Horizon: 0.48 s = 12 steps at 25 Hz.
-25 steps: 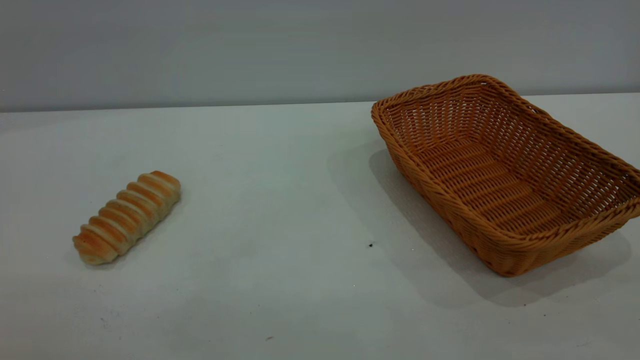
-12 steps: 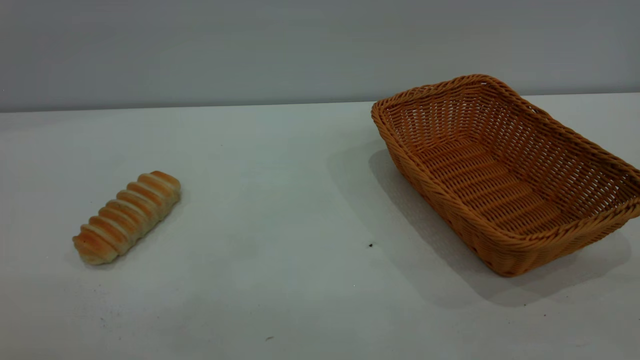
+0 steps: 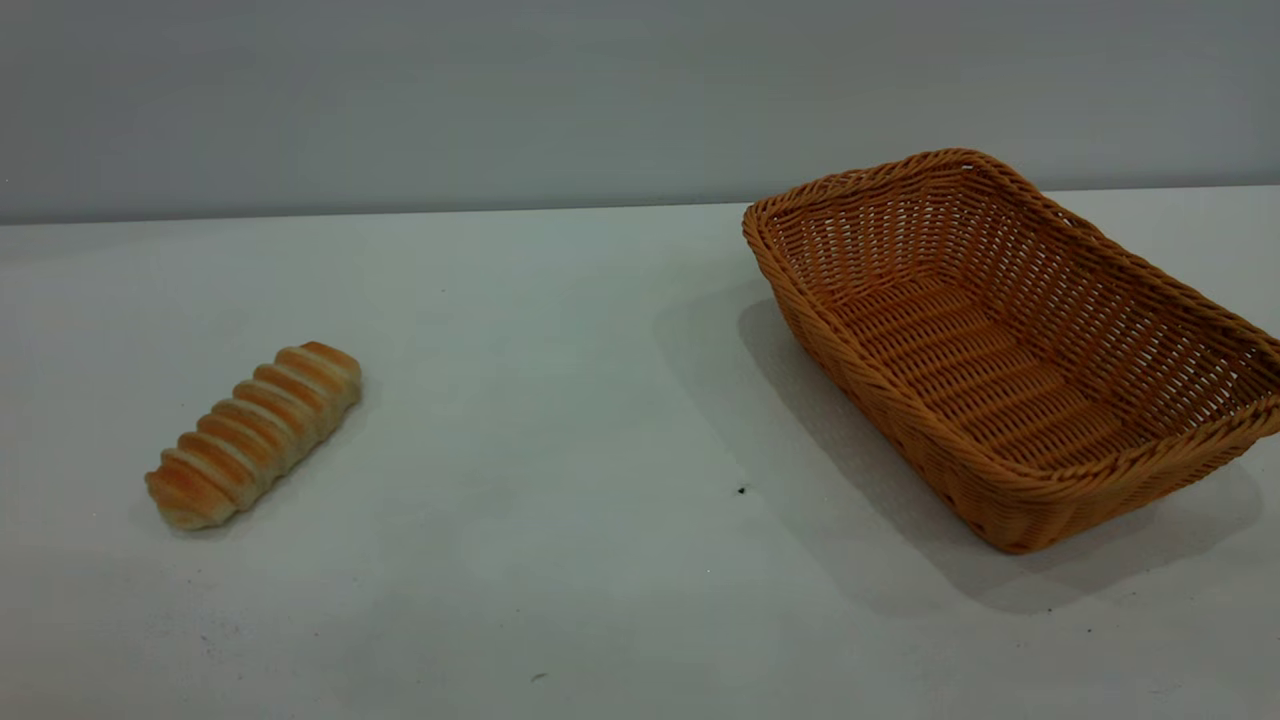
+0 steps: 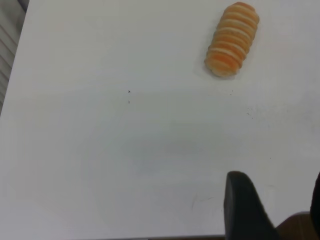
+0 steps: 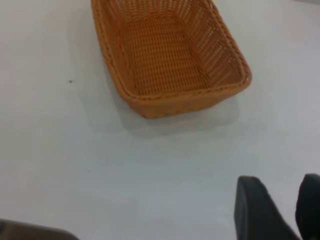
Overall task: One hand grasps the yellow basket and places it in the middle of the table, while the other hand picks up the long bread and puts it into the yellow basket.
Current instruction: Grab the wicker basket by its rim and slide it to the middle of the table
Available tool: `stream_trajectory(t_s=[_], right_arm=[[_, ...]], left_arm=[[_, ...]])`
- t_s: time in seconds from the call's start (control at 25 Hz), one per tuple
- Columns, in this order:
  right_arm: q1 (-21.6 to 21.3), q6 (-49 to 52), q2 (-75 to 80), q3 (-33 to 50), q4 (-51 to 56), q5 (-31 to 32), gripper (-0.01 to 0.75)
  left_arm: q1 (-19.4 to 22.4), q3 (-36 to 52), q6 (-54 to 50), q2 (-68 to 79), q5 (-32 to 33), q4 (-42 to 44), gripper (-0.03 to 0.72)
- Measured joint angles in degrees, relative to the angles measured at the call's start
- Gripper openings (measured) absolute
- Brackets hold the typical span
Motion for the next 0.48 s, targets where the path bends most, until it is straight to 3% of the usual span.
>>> stream_trajectory(t_s=[0.48], right_arm=[[0.3,0.5,0.0,0.0,2.8,-0.9,0.241]], left_arm=[[-1.2,0.0,-0.7,0.0,0.0,-1.1,0.383]])
